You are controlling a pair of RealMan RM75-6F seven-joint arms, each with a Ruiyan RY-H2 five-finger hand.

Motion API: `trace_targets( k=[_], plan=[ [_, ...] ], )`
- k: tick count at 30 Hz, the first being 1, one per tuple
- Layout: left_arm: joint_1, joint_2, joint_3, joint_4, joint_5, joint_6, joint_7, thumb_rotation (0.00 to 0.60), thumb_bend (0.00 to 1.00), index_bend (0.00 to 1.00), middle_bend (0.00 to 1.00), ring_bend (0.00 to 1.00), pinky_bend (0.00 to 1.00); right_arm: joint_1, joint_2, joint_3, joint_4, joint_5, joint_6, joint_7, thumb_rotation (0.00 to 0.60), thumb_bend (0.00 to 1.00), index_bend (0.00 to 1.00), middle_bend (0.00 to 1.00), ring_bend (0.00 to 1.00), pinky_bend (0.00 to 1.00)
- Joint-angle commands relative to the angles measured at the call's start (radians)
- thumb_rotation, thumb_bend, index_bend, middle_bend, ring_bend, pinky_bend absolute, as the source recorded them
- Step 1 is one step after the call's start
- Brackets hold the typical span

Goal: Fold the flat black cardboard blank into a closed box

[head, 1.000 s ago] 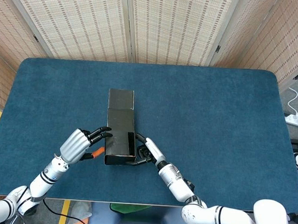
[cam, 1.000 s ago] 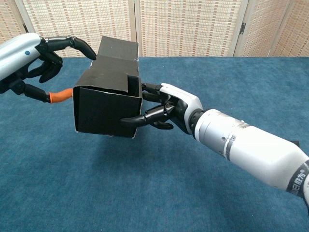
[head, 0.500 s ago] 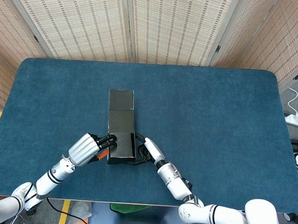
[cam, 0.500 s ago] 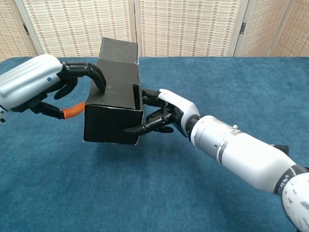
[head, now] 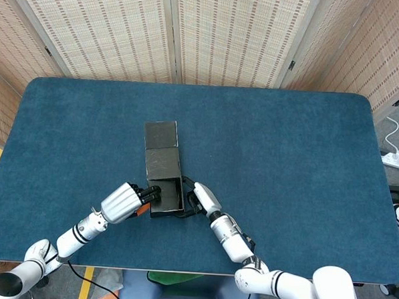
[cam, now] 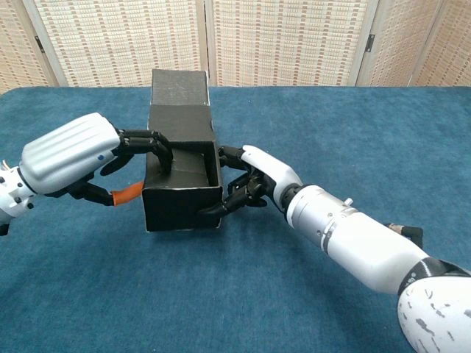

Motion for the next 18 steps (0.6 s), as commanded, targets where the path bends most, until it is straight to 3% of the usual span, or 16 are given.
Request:
trace_targets(
  k=[1,13,18],
  plan=[
    [-0.007,-0.018,0.023,0.033,-0.003,-0.027,-0.004,0.600,0.33,0.45,0.46,0.82,0.92,0.006,-0.019,-0.003,0.028,-0.008,0.006,0.003,0.600,0.13,0.55,0.58,0.80,1.00],
    [-0.025,0.010,0.059,-0.017,-0.024,-0.119,0.062,0.600,0.33,0.45,0.45,0.82,0.92,0.008,-0.063,-0.019,0.093,-0.020,0.003,0.026,0.600,0.13,0.55,0.58,0.80,1.00],
    [-0.023,0.010,0.053,-0.021,-0.034,-0.095,0.078,0.600,0.33,0.60,0.58,0.82,0.92,0.005,-0.060,-0.023,0.087,-0.025,0.002,0.030,0.600,0.13,0.55,0.58,0.80,1.00]
  ],
)
